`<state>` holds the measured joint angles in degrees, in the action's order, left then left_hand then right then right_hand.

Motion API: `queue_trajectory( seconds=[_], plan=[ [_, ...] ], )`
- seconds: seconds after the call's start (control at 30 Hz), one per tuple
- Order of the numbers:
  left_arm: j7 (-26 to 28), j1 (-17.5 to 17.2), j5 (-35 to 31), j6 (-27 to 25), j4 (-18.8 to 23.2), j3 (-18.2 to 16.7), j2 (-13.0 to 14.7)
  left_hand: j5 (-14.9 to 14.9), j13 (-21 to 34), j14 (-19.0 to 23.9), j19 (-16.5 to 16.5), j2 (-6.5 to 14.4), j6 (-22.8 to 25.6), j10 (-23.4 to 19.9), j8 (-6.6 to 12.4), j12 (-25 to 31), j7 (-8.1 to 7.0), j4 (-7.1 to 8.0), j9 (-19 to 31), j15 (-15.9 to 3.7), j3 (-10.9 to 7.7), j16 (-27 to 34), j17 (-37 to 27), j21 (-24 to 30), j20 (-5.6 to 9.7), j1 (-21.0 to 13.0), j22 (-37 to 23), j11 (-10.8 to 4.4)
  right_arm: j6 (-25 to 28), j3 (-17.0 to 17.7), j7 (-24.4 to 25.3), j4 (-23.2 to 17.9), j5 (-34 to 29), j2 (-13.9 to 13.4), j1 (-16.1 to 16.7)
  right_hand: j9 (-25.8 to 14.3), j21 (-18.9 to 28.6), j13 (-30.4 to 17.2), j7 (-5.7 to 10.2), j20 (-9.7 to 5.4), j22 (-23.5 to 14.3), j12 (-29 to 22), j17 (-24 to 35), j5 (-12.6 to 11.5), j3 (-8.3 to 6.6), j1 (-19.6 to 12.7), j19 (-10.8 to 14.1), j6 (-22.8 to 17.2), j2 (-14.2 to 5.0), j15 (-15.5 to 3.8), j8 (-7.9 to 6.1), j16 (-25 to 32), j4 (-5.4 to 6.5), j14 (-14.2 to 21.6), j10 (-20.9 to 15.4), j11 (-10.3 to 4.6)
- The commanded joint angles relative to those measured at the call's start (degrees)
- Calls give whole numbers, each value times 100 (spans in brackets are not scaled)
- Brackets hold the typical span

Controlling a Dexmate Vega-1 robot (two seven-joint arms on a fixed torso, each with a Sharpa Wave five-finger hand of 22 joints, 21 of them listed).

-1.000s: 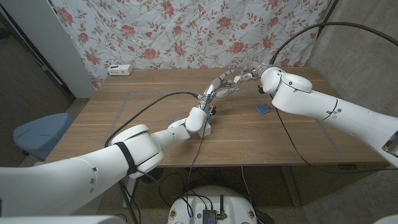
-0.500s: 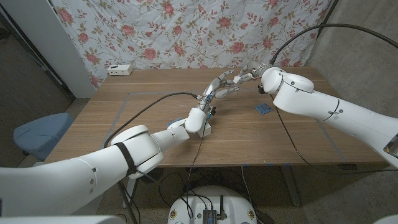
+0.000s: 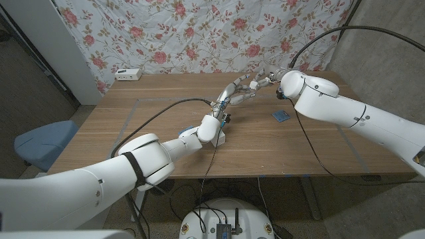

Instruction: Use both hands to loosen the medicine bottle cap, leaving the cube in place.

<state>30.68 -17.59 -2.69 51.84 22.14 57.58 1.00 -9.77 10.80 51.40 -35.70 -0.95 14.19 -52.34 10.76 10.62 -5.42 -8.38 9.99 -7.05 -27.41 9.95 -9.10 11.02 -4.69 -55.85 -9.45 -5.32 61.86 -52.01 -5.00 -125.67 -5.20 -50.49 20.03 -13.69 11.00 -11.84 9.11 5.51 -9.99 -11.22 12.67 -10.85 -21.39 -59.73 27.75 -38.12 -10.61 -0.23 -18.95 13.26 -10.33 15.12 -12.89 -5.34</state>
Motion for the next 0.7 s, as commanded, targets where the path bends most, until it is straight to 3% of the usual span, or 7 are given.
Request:
queue_trajectory(
  seconds=[0.03, 0.23, 0.53, 0.7],
  plan=[
    [50, -15, -51, 52, 13, -2, 15, -44, 15, 38, -8, 18, 7, -257, -19, 58, -46, 3, 8, -483, -37, -10, -12, -17, 13, 4, -28, -223, -180, 137, -143, 12, 81, -66, 46, -9, -1, -13, 370, -37, -21, 5, 31, -52, -112, -168, -70, -367, 1, -34, 12, -10, -21, -60, 51, -32],
    [35, -24, -50, 56, 14, -13, 15, -44, 15, 38, -3, 17, -7, -244, -22, 53, -62, 2, 9, -484, -44, -9, -12, -17, 11, 8, -28, -250, -179, 127, -219, 10, 66, -72, 29, 2, 4, -13, 369, -86, -23, 4, 48, -70, -237, -423, -137, -387, -4, -66, 41, -7, -26, -109, 97, -91],
    [45, -40, -57, 65, 18, -25, 19, -42, 17, 37, 7, 10, -15, -234, -21, 52, -73, 0, 9, -484, -49, -5, -15, -17, 7, 18, -29, -257, -100, 127, -224, -35, 36, -70, 46, 19, 12, -14, 359, -105, -24, 10, 63, -67, -277, -546, -168, -288, 26, -73, 113, -6, -13, -156, 153, -80],
    [41, -42, -62, 67, 18, -27, 20, -42, 18, 35, 9, 10, -16, -233, -20, 53, -79, 0, 9, -482, -54, -6, -14, -17, 3, 20, -29, -250, -41, 136, -200, -61, 31, -62, 60, 62, 33, -15, 343, -95, -25, -1, 85, -38, -265, -626, -174, 36, 83, -66, 308, 19, 27, -166, 191, -46]
  ],
)
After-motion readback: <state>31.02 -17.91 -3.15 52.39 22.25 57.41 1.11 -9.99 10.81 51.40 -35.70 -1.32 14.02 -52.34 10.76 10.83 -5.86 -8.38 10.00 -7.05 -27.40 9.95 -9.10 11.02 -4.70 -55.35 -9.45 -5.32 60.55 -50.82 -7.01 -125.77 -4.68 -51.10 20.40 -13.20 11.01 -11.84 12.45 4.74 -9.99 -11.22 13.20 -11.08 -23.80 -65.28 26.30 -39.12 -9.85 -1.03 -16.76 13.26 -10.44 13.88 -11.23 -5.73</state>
